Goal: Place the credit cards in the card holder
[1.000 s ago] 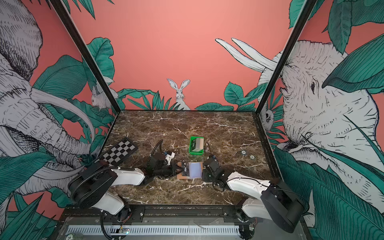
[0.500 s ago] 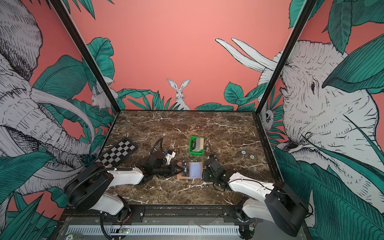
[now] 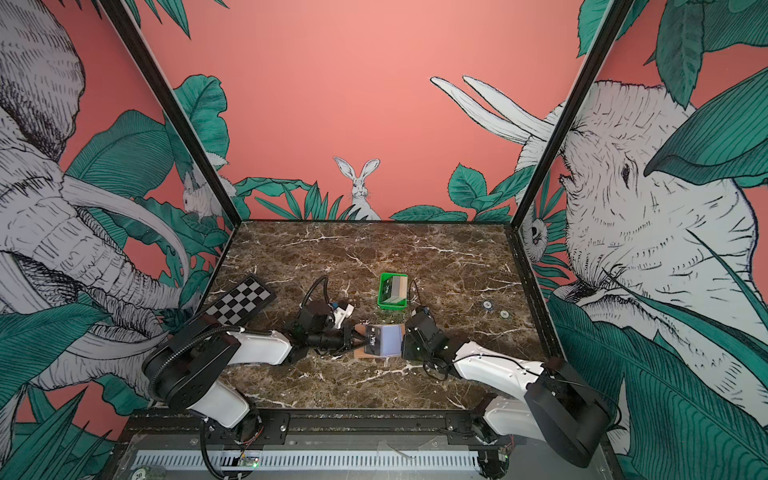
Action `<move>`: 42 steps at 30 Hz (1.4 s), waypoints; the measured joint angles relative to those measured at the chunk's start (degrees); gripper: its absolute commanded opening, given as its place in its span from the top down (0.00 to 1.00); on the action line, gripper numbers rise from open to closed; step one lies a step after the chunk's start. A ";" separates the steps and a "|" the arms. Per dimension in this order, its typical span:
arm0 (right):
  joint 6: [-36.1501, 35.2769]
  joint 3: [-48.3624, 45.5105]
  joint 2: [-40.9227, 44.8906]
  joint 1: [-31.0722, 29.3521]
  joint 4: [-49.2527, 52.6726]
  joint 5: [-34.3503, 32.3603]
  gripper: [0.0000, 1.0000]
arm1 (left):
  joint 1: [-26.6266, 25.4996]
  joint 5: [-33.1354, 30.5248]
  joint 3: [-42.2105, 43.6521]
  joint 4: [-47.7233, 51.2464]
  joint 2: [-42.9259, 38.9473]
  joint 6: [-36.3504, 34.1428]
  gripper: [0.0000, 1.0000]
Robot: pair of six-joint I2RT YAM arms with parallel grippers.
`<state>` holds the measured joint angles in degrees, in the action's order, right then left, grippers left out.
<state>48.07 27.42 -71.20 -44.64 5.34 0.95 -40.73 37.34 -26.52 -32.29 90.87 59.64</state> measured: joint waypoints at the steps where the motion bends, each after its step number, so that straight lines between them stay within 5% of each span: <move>1: 0.00 0.11 -0.42 0.00 -0.13 0.00 0.83 | 0.00 0.15 -0.02 -0.35 0.31 0.33 1.00; 20: 0.42 -0.07 -3.37 0.00 -0.37 0.07 0.90 | 0.00 0.33 0.66 -8.92 5.25 8.31 1.00; 42: 0.55 -0.15 -4.28 0.00 -1.79 0.15 0.91 | 0.02 -0.52 1.20 -12.44 7.98 7.63 1.00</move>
<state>48.62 27.27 -75.48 -44.64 3.55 1.10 -40.71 36.82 -25.32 -44.73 98.85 67.26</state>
